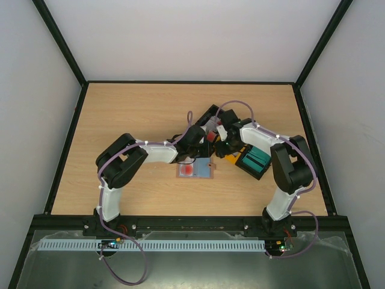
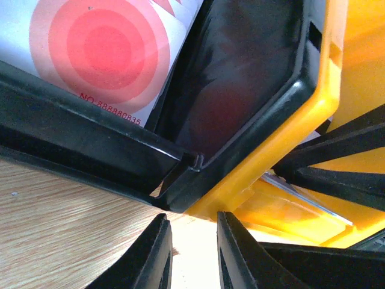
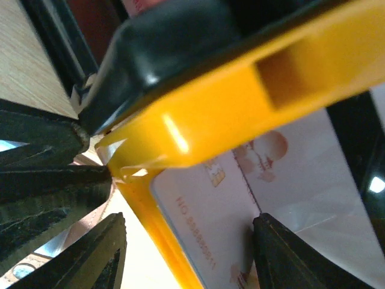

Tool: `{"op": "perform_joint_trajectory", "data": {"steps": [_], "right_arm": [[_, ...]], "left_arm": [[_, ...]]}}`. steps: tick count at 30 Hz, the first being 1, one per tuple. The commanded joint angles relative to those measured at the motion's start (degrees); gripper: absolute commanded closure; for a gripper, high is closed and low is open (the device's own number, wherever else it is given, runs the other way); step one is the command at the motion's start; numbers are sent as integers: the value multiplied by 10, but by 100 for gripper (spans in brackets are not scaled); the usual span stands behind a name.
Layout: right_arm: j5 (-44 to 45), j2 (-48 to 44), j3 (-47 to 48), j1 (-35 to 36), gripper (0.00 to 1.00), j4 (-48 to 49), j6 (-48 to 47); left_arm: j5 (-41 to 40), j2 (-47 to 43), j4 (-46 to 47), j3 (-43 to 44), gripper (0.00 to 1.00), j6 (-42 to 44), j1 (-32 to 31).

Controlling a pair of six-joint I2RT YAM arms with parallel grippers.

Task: Put the credit cards into the card holder
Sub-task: Pick up the credit card from the storage box.

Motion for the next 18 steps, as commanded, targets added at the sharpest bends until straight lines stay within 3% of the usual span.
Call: {"op": "perform_joint_trajectory", "data": {"steps": [1, 3, 11, 18], "right_arm": [[-30, 6, -3, 6, 47, -21, -11], [-58, -3, 1, 6, 48, -25, -8], [-33, -27, -2, 6, 49, -24, 22], [-30, -34, -6, 6, 71, -28, 28]], "left_arm": [[-6, 13, 5, 2, 76, 6, 2], [-6, 14, 4, 3, 76, 7, 3], [-6, 13, 2, 6, 76, 13, 8], [-6, 16, 2, 10, 76, 14, 12]]}}
